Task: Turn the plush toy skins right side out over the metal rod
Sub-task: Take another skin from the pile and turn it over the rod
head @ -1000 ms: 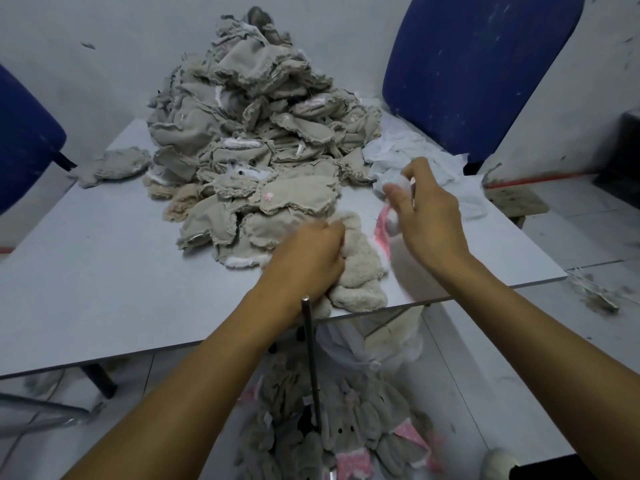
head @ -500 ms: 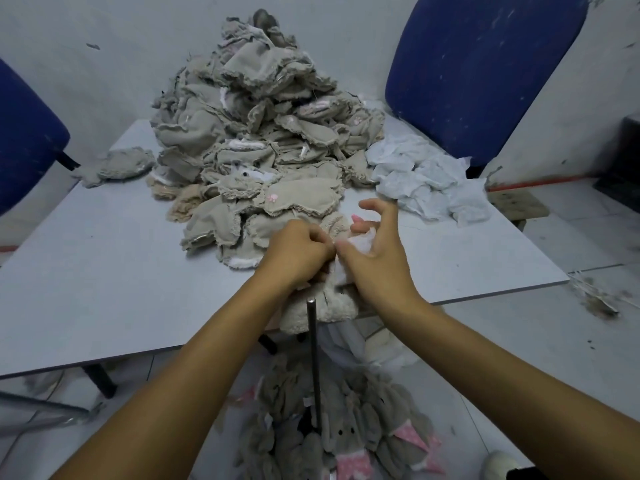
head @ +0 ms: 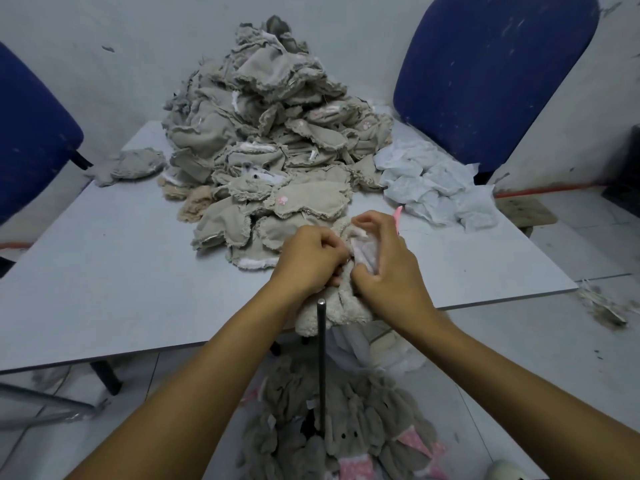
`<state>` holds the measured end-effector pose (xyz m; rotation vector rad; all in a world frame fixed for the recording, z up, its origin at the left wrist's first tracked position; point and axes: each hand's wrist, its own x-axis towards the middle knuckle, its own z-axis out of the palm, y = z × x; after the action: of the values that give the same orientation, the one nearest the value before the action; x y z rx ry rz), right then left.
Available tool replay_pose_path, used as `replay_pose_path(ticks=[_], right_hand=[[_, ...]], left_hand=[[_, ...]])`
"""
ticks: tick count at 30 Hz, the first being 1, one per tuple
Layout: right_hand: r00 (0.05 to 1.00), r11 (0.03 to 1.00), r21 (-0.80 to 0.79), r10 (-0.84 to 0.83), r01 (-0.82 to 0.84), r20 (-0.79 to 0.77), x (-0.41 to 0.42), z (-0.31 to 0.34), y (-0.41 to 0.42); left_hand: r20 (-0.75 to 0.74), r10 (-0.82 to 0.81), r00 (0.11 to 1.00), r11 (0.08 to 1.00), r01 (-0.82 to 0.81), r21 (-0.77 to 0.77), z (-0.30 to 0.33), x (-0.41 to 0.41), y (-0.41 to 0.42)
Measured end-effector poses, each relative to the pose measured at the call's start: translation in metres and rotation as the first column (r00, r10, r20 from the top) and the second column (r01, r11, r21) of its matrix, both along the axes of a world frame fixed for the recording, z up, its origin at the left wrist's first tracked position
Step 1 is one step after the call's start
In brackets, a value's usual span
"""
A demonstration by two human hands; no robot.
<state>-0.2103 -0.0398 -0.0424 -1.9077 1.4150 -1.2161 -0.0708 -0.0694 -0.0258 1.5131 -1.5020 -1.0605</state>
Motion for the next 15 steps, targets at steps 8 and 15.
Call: replay_pose_path(ticks=[8, 15], right_hand=[[0.99, 0.992, -0.032, -0.118, 0.121, 0.08, -0.01, 0.008, 0.0], [0.996, 0.993, -0.116, -0.03, 0.02, -0.088, -0.013, 0.0, 0.008]], left_hand=[[0.243, -0.049, 0.969, 0.993, 0.073, -0.088, 0.001, -0.005, -0.004], [-0.243, -0.001, 0.97, 0.993, 0.029, 0.11, 0.006, 0.001, 0.0]])
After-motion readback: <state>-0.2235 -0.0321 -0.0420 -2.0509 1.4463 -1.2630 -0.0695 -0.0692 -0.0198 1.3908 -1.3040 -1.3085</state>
